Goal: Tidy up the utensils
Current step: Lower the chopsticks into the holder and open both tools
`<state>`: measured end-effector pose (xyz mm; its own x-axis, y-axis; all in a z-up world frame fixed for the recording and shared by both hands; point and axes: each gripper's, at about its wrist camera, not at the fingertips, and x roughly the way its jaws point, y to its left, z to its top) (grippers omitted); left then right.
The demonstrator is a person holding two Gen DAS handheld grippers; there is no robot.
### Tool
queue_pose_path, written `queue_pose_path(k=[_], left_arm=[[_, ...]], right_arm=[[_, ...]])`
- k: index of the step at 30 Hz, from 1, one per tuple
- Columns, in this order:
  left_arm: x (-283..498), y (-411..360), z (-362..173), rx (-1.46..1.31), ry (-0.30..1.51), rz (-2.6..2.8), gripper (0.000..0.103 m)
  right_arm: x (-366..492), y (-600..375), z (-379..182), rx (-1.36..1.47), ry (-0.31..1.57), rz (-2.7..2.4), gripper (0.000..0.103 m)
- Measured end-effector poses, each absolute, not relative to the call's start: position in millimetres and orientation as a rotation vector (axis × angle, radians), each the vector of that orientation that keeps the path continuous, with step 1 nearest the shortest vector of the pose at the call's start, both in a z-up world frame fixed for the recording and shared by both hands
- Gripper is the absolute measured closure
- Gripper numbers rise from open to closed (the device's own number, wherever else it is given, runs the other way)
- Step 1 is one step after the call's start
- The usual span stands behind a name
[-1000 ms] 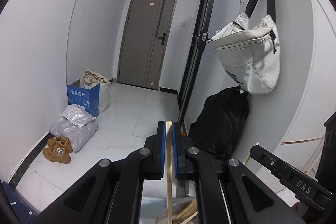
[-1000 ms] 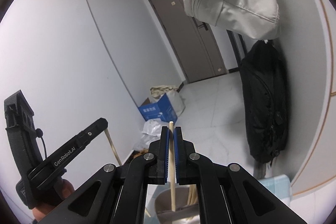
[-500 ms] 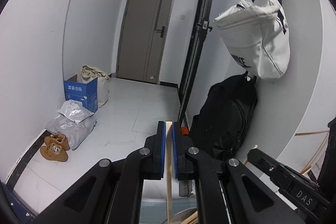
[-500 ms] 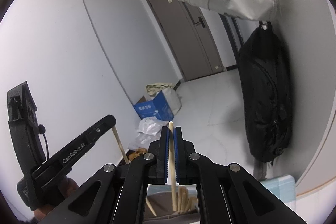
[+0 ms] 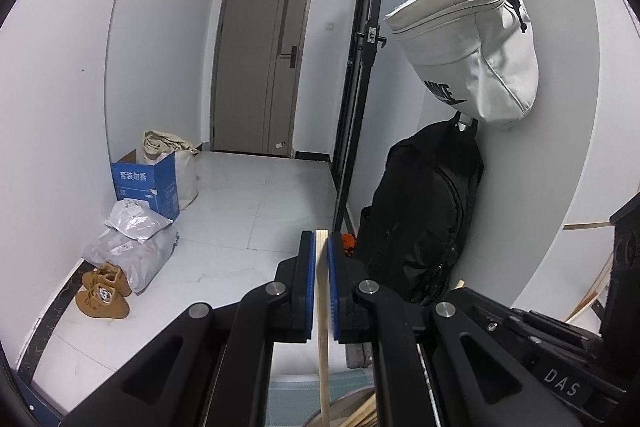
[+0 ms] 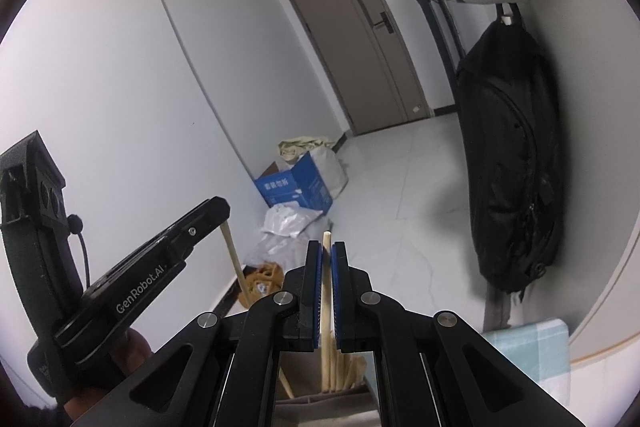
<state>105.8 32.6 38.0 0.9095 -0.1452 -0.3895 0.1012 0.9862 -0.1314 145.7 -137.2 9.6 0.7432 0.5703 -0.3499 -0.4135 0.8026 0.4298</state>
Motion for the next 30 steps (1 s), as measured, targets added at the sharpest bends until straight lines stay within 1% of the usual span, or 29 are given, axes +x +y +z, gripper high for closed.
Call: queue_pose_path(k=[9, 15, 17, 19, 20, 21, 22, 25, 27, 29, 30], left_arm=[[99.1, 29.1, 35.1, -0.096, 0.438, -0.166, 0.101], [97.8, 29.4, 37.0, -0.113, 0.513, -0.245, 0.100], [95.2, 28.5, 38.8, -0.101, 0.534, -0.222, 0.091], [91.1, 29.9, 41.9, -0.099, 0.530, -0.198, 0.067], [87.5, 31.3, 44.5, -0.104, 0.518, -0.191, 0.064], [84.0, 32.4, 46.8, -0.106, 0.508, -0.185, 0.060], [81.3, 32.3, 49.2, -0.101, 0.504, -0.176, 0.057], [73.8, 30.4, 53.6, -0.090, 0.509, -0.152, 0.055], [68.4, 27.4, 54.9, -0.074, 0.516, -0.144, 0.054], [61.9, 23.7, 55.5, -0.056, 0.521, -0.125, 0.053], [58.8, 22.5, 55.5, -0.048, 0.524, -0.118, 0.049]], right_arm=[[142.4, -140.6, 4.9, 0.349, 0.508, 0.568, 0.099], [135.5, -135.6, 6.7, 0.324, 0.516, 0.612, 0.096], [133.0, -137.0, 5.6, 0.334, 0.527, 0.631, 0.094], [129.9, -140.7, 5.1, 0.344, 0.530, 0.631, 0.082], [128.3, -142.7, 5.7, 0.351, 0.527, 0.627, 0.070], [125.8, -145.3, 6.6, 0.358, 0.521, 0.623, 0.065], [123.2, -149.6, 7.4, 0.367, 0.510, 0.618, 0.065], [114.4, -160.1, 10.5, 0.378, 0.488, 0.606, 0.063], [105.5, -168.5, 9.1, 0.394, 0.472, 0.598, 0.054], [96.7, -176.0, 5.9, 0.409, 0.474, 0.587, 0.048], [93.3, -178.8, 5.1, 0.416, 0.476, 0.585, 0.048]])
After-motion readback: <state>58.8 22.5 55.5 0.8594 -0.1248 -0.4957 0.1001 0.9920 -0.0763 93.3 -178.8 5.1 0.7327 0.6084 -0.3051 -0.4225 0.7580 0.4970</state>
